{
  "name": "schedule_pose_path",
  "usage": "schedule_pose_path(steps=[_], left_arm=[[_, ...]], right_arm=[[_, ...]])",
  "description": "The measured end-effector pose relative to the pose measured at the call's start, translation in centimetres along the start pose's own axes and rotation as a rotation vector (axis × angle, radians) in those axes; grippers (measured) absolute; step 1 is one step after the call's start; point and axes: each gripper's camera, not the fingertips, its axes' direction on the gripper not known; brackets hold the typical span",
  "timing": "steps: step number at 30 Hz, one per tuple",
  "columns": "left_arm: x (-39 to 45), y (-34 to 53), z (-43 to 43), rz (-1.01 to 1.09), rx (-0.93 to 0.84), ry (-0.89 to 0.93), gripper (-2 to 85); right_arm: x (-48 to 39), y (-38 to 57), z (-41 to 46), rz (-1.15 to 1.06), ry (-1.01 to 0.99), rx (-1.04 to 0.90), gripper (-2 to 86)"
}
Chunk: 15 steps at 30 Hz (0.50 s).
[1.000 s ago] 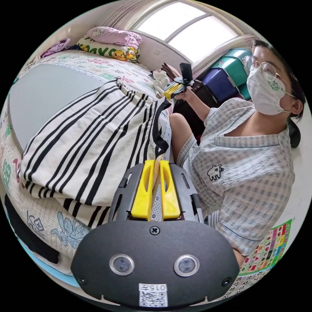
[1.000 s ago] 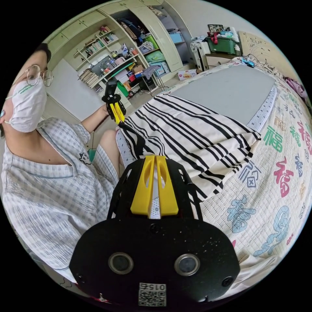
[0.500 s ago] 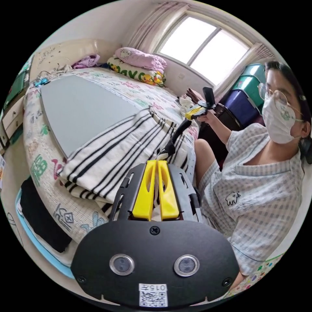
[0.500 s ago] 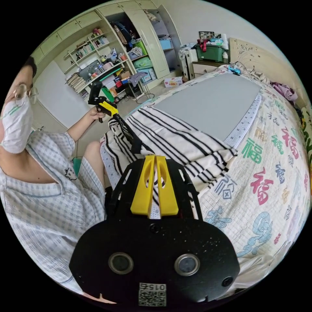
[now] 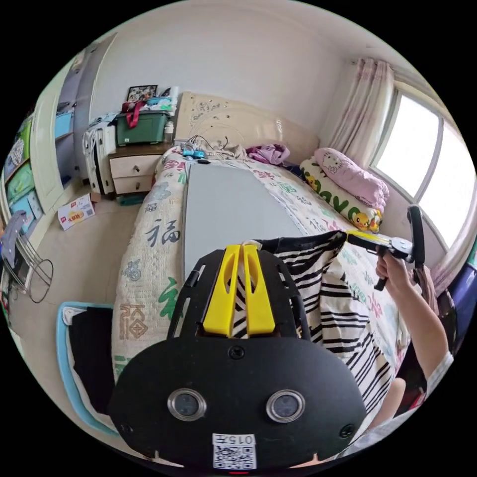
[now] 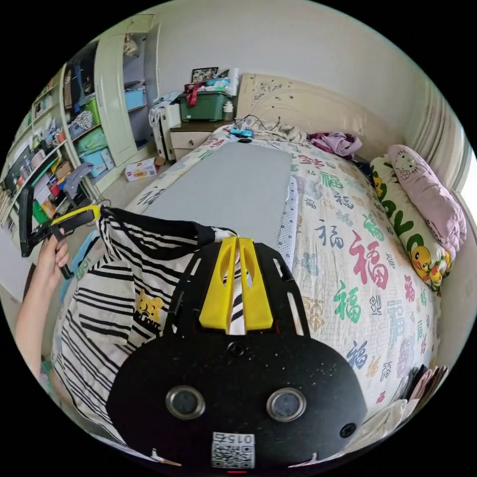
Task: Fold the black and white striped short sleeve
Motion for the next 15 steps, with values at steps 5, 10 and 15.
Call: schedule_pose_path(steps=[5,10,15], left_arm=[[-1.3,3.0,-2.8,0.142,-0.056,-0.001,2.2],[-4.1,12.6,-13.3,0.163,-0.104,0.061,4.8],[-8.5,26.1,-24.5,-0.097,-0.180,0.113,6.3]], right_arm=[[2.6,0.9,-3.7,-0.055,-0.127,0.023,6.7],[9.1,12.7,-18.6,-0.161,-0.327,0.014,9.5],[17.8,25.4,-29.9,0.128,-0.426,-0.079,7.7]])
